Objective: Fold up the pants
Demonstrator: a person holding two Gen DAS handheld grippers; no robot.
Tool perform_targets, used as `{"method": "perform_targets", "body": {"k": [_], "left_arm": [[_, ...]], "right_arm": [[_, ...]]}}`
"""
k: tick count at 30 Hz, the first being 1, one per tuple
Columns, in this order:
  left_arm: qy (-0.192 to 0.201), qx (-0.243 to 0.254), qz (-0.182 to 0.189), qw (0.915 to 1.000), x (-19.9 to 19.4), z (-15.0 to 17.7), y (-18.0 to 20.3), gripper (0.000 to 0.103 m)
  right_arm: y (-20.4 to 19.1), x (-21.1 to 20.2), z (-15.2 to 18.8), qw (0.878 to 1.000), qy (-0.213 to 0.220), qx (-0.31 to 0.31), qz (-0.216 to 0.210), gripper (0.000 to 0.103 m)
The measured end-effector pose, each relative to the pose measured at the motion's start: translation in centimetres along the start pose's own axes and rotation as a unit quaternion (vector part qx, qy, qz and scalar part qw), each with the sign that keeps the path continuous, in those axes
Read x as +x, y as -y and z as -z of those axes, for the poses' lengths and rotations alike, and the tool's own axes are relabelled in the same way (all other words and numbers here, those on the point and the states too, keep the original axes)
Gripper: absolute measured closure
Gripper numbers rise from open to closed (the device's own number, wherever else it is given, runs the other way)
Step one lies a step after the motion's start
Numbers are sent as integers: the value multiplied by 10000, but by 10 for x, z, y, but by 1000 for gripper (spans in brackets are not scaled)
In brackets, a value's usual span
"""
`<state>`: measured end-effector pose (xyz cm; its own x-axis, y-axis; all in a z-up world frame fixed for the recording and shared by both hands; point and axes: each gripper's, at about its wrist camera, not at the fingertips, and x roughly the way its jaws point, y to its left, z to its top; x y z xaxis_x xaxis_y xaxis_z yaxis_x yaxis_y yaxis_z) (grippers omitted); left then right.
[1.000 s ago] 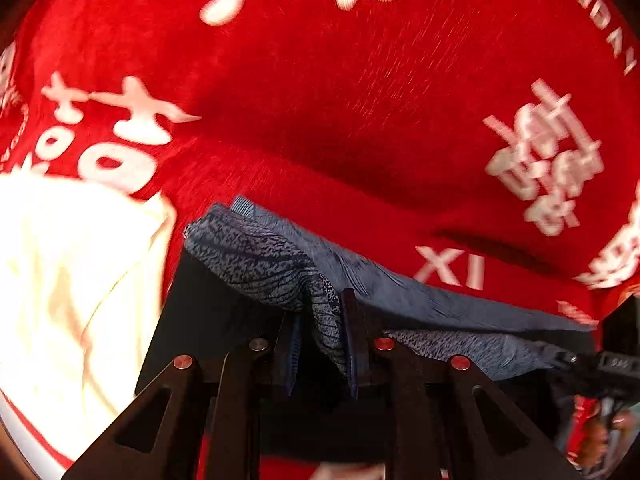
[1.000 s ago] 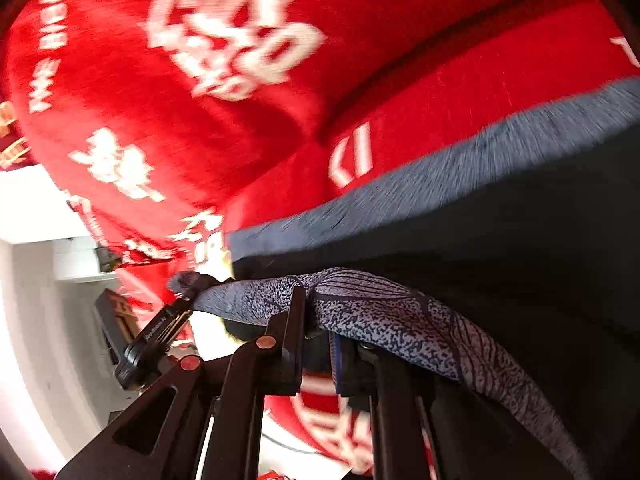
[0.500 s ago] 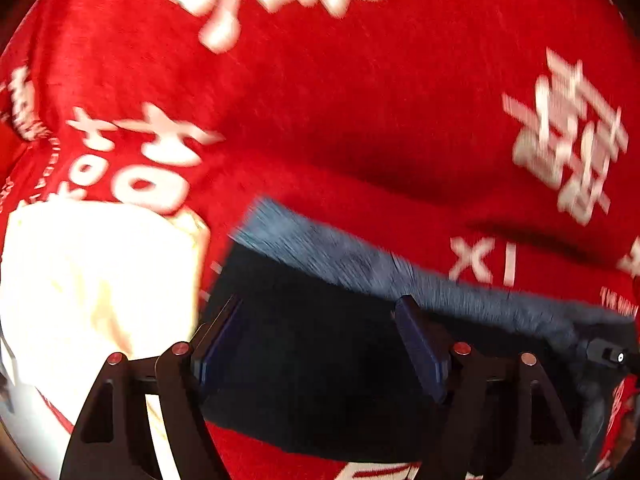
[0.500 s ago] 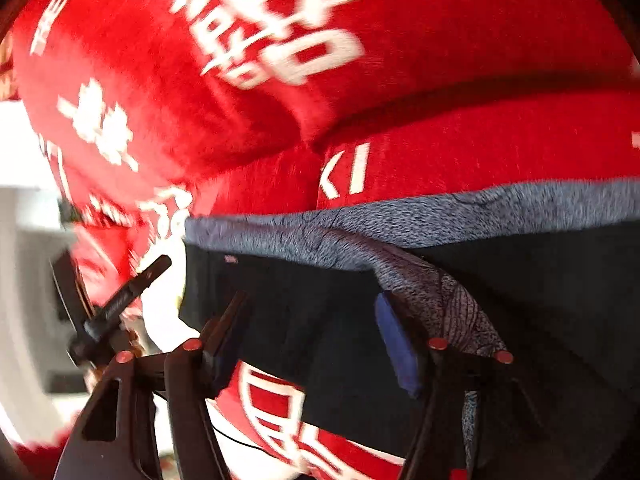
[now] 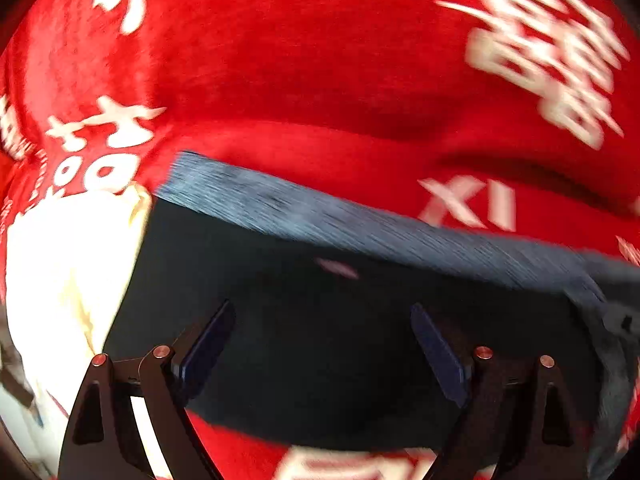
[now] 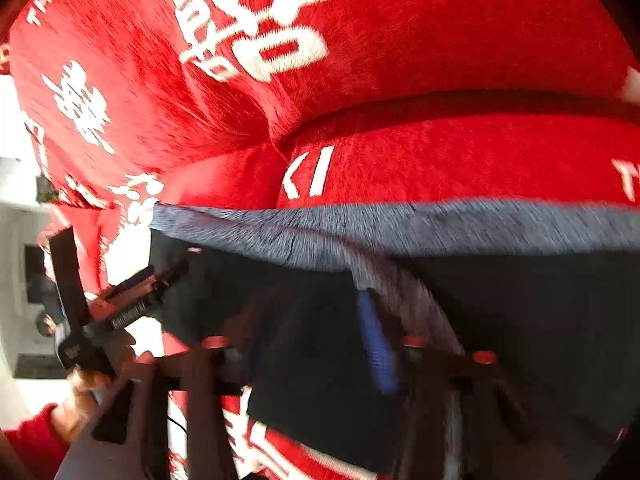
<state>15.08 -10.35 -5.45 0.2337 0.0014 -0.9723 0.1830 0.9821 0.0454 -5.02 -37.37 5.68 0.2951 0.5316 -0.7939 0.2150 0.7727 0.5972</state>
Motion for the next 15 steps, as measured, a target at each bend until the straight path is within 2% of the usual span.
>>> {"method": "perform_targets", "body": {"k": [4, 7, 9, 12, 15], "left_arm": [[-176, 668, 419, 9967, -18, 36, 53, 12], [-485, 1007, 888, 9898, -24, 65, 89, 12], [-674, 1185, 1234, 9829, -28, 84, 111, 12], [-797, 1426, 1550, 9743, -33, 104, 136, 12], [-842, 1682, 1866, 9642, -44, 119, 159, 12]], "right_arm": [[13, -33, 43, 9994, 59, 324, 77, 44], [27, -52, 82, 9969, 201, 720, 248, 44], [42, -70, 117, 9922, 347, 1116, 432, 44], [61, -93, 166, 9827, 607, 1647, 597, 44], [77, -104, 214, 9725, 689, 2071, 816, 43]]}}
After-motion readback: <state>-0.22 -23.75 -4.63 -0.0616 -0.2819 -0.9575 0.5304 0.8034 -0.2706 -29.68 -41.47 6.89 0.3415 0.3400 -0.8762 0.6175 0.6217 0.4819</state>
